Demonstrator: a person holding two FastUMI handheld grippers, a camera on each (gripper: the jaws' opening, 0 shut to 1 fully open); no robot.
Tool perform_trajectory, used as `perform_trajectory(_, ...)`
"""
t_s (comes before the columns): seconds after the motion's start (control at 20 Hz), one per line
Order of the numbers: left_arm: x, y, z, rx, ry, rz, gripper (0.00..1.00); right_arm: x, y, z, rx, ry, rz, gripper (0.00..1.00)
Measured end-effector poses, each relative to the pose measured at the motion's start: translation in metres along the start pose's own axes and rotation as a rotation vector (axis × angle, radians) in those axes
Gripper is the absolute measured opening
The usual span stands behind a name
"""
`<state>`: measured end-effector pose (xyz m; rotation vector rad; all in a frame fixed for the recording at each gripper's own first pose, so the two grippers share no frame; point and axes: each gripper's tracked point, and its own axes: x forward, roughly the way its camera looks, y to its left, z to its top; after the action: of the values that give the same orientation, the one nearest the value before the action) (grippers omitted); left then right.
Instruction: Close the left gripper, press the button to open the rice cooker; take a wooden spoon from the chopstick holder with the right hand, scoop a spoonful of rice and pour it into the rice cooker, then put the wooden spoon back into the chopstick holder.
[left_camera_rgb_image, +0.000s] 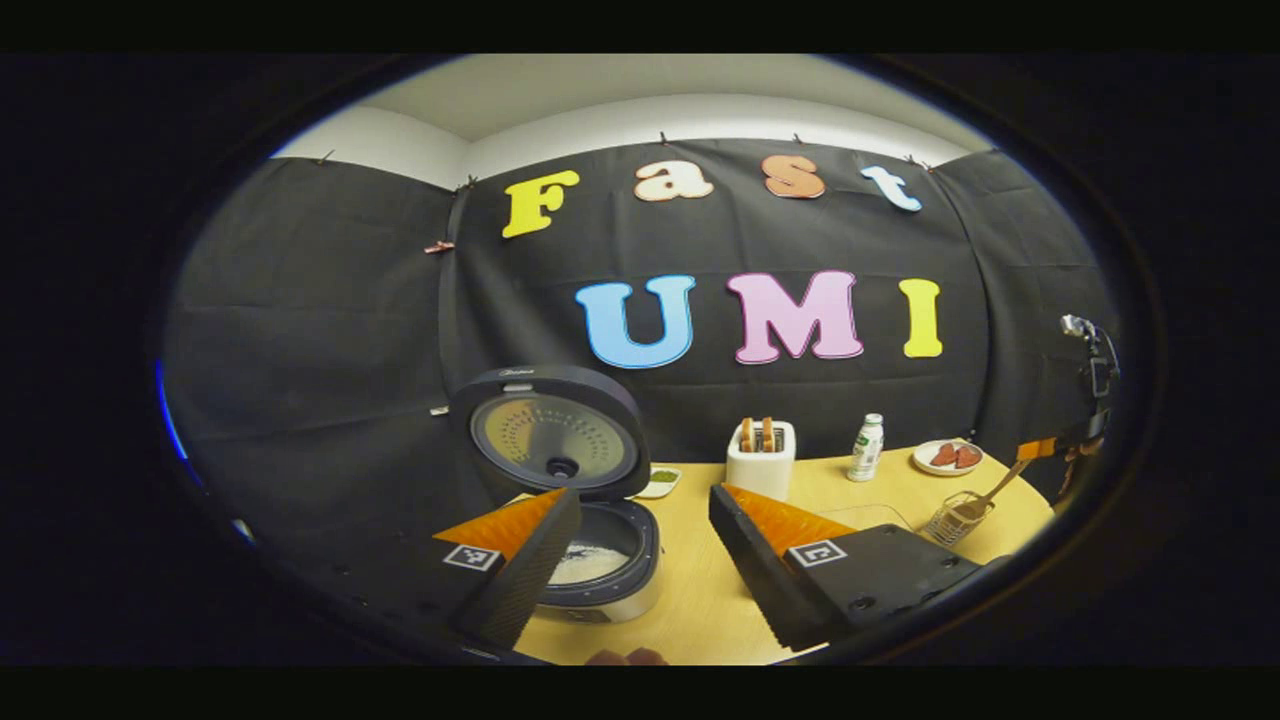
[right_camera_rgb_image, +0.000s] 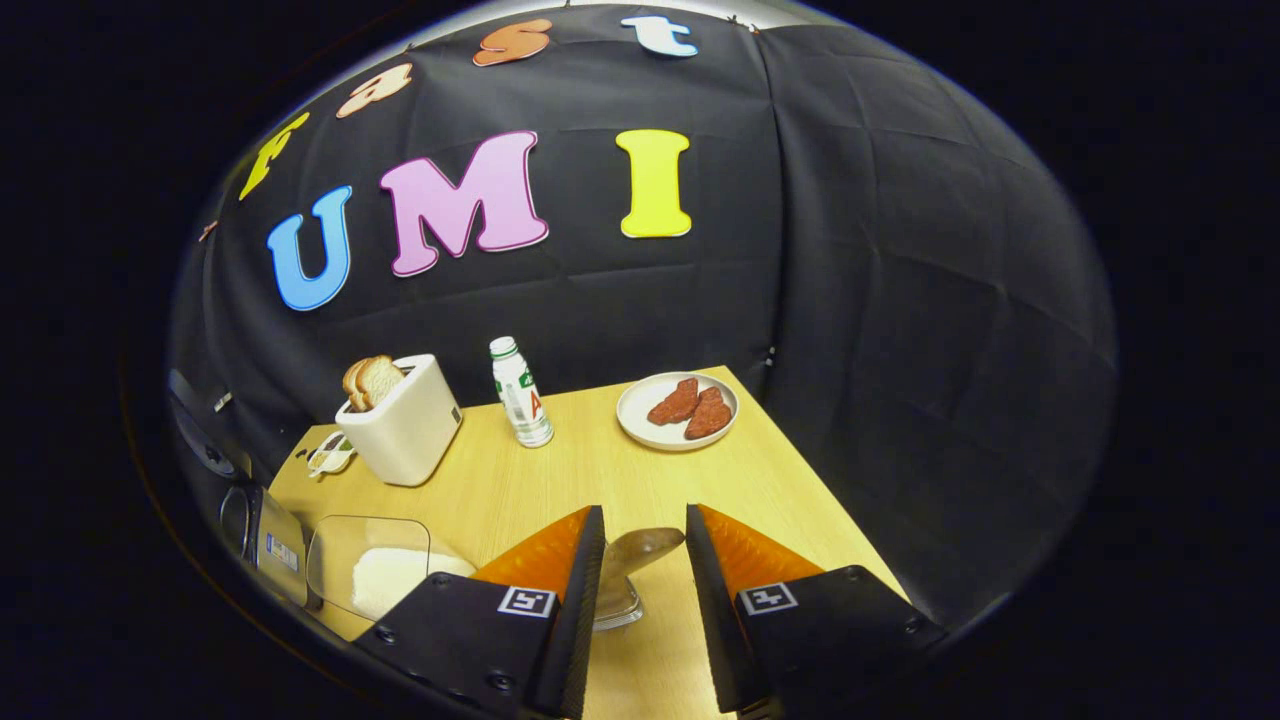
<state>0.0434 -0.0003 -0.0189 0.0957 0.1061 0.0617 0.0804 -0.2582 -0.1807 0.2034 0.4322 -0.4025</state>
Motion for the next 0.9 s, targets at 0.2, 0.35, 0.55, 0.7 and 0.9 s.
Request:
perform_trajectory(0.2, 0.004, 0.007, 0.001, -0.011, -0.007, 0.013, 0.89, -0.009, 0.001, 0.008, -0.003, -0.022, 0.008, 0.50)
perform_trajectory(0.35, 0.008, 0.015, 0.008, 0.002, -0.025, 0.022, 0.89, -0.015, 0.011, 0.007, -0.013, -0.024, 0.030, 0.50)
perform_trajectory(0.55, 0.019, 0.031, 0.016, 0.002, -0.043, 0.043, 0.89, -0.020, 0.029, 0.010, -0.049, -0.039, 0.066, 0.50)
perform_trajectory(0.7, 0.034, 0.047, 0.032, 0.011, -0.074, 0.058, 0.89, -0.027, 0.051, 0.018, -0.060, -0.064, 0.117, 0.50)
perform_trajectory(0.9, 0.060, 0.069, 0.050, -0.058, -0.111, 0.054, 0.89, -0.037, 0.075, 0.023, -0.082, -0.087, 0.166, 0.50)
